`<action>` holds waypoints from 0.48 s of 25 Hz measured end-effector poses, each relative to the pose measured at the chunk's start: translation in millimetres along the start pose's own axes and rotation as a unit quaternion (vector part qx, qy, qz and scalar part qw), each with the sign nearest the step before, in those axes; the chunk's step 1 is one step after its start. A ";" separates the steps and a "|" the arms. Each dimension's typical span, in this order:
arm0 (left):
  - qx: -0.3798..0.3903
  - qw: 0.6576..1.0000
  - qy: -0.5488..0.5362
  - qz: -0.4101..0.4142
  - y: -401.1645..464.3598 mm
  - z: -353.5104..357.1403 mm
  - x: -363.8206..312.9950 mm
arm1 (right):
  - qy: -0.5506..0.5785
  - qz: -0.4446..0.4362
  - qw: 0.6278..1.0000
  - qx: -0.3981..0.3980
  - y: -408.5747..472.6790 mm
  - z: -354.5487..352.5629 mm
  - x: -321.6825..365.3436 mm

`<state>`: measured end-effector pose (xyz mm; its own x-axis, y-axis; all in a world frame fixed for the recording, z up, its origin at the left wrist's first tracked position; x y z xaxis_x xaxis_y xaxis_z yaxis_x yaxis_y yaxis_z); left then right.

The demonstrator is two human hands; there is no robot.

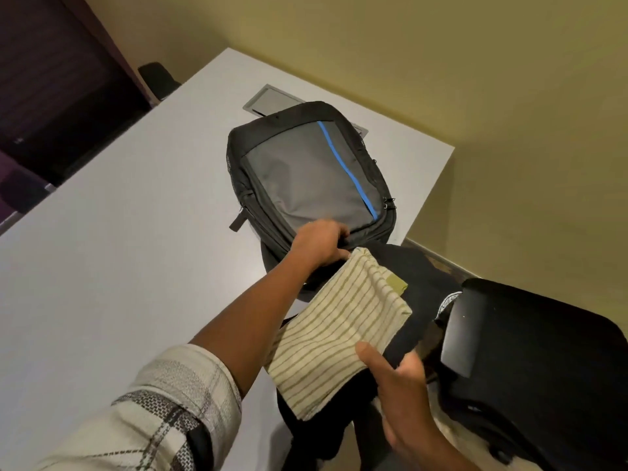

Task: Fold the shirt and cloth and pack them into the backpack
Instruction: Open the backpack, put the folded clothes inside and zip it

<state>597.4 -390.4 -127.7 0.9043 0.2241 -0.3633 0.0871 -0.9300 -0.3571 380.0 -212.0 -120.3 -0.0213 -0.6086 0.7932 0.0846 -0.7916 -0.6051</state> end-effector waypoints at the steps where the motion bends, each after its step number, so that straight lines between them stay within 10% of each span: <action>1: 0.007 0.999 0.036 0.000 5.0 3.5 -2.5 | 0.021 -0.010 1.000 -0.005 6.7 -7.2 12.3; 12: 0.043 0.998 -0.030 -0.044 29.2 -7.2 -3.5 | 0.082 -0.024 0.996 0.038 66.7 -37.2 63.8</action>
<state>599.8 -420.5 -130.6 0.8673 0.3244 -0.3775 0.1269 -0.8775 -0.4625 347.2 -305.7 -112.5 -0.1888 -0.5753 0.7959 0.1546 -0.8177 -0.5544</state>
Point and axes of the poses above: each hand's wrist, its own y-axis towards the middle knuckle, its own z-axis out of the palm, x = y × z, the point moved 10 cm from there along y, towards the middle knuckle, and after that the axes turned 2 degrees about -y, right-handed, at the moved point
